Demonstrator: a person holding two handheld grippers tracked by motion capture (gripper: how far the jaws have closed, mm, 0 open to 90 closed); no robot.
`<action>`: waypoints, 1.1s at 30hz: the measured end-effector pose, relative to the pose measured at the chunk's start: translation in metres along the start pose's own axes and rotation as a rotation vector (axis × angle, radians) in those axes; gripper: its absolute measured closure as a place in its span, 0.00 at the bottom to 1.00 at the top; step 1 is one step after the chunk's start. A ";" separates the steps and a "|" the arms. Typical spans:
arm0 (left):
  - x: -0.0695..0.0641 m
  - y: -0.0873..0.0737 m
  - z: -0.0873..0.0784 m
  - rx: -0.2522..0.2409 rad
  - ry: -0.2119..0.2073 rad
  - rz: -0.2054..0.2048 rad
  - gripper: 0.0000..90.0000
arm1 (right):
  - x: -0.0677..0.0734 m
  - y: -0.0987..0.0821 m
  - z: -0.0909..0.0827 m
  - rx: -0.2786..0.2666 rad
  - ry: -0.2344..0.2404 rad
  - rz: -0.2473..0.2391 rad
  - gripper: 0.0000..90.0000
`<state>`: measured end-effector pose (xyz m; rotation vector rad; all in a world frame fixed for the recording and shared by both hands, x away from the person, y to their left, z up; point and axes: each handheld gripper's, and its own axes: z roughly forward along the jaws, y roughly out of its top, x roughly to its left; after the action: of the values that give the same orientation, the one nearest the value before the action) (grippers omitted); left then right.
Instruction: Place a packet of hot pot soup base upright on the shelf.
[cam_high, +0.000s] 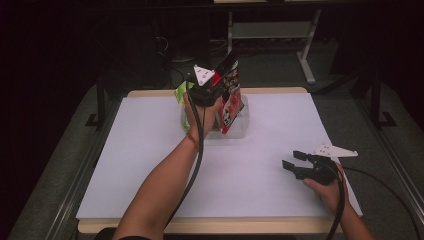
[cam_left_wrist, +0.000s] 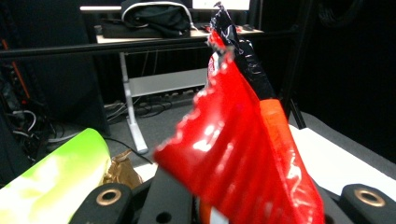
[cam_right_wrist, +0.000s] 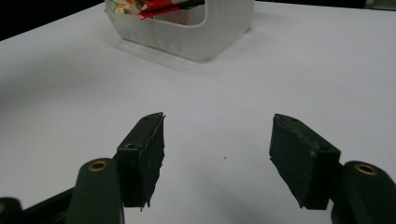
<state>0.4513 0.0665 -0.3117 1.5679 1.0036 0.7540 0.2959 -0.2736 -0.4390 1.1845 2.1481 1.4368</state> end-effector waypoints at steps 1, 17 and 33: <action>0.000 0.000 0.002 -0.001 0.002 -0.009 0.89 | 0.000 0.000 0.000 0.003 0.001 -0.002 0.39; -0.001 -0.009 0.017 -0.081 0.017 -0.044 0.88 | 0.003 -0.003 0.002 0.016 0.016 -0.009 0.39; -0.009 -0.041 0.023 -0.067 -0.058 0.064 0.88 | 0.006 -0.003 0.005 0.030 0.034 -0.023 0.38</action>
<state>0.4580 0.0510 -0.3565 1.5608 0.8807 0.7739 0.2938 -0.2663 -0.4429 1.1494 2.2058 1.4296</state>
